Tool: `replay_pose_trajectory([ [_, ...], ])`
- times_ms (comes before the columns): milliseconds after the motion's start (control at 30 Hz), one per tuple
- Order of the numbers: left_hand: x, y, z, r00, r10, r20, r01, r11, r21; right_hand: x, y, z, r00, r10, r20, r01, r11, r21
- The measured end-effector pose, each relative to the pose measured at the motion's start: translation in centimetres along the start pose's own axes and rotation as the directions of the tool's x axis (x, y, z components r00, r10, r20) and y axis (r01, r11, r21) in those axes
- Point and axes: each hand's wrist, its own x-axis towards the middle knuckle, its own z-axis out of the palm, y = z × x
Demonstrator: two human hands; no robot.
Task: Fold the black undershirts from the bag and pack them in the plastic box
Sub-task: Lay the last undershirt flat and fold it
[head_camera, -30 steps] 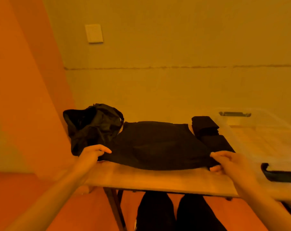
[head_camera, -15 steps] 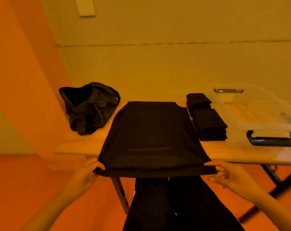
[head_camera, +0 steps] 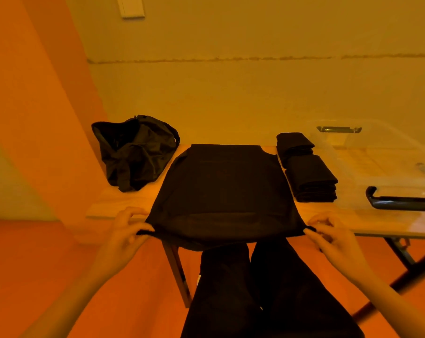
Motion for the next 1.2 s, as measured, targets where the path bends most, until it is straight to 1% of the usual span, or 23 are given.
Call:
replay_pose_trajectory([
  [33,0.6,0.8,-0.2,0.999,-0.046,-0.013,0.044,0.992,-0.118,0.6,-0.2,0.1,1.000,0.013,-0.015,-0.012,1.000,0.025],
  [100,1.9,2.5,-0.8,0.988,-0.155,0.021,0.154,0.938,-0.310,1.6,-1.4,0.2,0.997,0.064,-0.032,-0.060,0.992,0.115],
  [167,2.2,3.4,-1.5,0.981,-0.188,0.041,0.187,0.876,-0.445,1.9,-2.1,-0.1,0.993,0.104,-0.056,-0.090,0.974,0.207],
  [233,1.7,3.4,-2.0,0.971,-0.220,0.094,0.236,0.823,-0.517,1.7,-2.7,-0.4,0.991,0.120,-0.053,-0.102,0.961,0.257],
  [400,0.4,3.6,-3.6,0.953,-0.262,0.153,0.303,0.794,-0.526,0.2,-2.6,-1.2,0.993,0.115,0.026,-0.118,0.968,0.223],
  [467,0.0,3.3,-4.4,0.962,-0.223,0.160,0.274,0.821,-0.501,-0.2,-2.4,-1.4,0.991,0.129,0.037,-0.133,0.971,0.198],
  [633,-0.1,3.4,-6.0,0.961,-0.139,0.239,0.235,0.867,-0.439,-0.4,-3.1,-2.5,0.991,0.113,0.076,-0.125,0.973,0.193],
  [700,0.3,3.7,-6.6,0.961,-0.130,0.242,0.230,0.865,-0.446,-0.5,-3.5,-3.1,0.991,0.099,0.086,-0.114,0.975,0.191],
  [800,0.7,4.3,-7.4,0.967,-0.104,0.231,0.208,0.846,-0.491,-0.4,-5.2,-3.7,0.992,0.067,0.108,-0.091,0.968,0.233],
  [867,0.7,4.6,-7.9,0.961,-0.067,0.267,0.201,0.834,-0.514,-0.3,-6.3,-3.9,0.989,0.023,0.144,-0.054,0.974,0.219],
  [900,0.8,4.8,-8.2,0.955,-0.062,0.290,0.211,0.829,-0.518,-0.2,-6.4,-4.1,0.986,0.021,0.163,-0.056,0.976,0.211],
  [967,1.0,4.6,-8.5,0.951,-0.072,0.301,0.226,0.826,-0.516,0.0,-6.4,-4.3,0.984,0.046,0.170,-0.088,0.964,0.252],
  [1033,1.9,4.2,-8.6,0.959,-0.148,0.241,0.256,0.815,-0.520,1.0,-5.8,-4.1,0.990,0.105,0.096,-0.128,0.953,0.274],
  [1067,2.7,3.8,-8.4,0.961,-0.219,0.171,0.277,0.805,-0.524,2.0,-5.6,-3.9,0.989,0.139,0.042,-0.146,0.944,0.297],
  [1100,3.6,3.6,-8.1,0.955,-0.276,0.110,0.290,0.788,-0.544,3.1,-5.7,-3.8,0.986,0.166,-0.006,-0.155,0.931,0.330],
  [1167,5.9,3.5,-7.3,0.938,-0.347,0.024,0.297,0.764,-0.573,6.0,-5.9,-3.3,0.971,0.227,-0.082,-0.182,0.912,0.369],
  [1200,7.3,3.7,-6.8,0.929,-0.369,-0.015,0.297,0.770,-0.565,7.6,-6.2,-3.0,0.960,0.257,-0.109,-0.202,0.909,0.364],
])
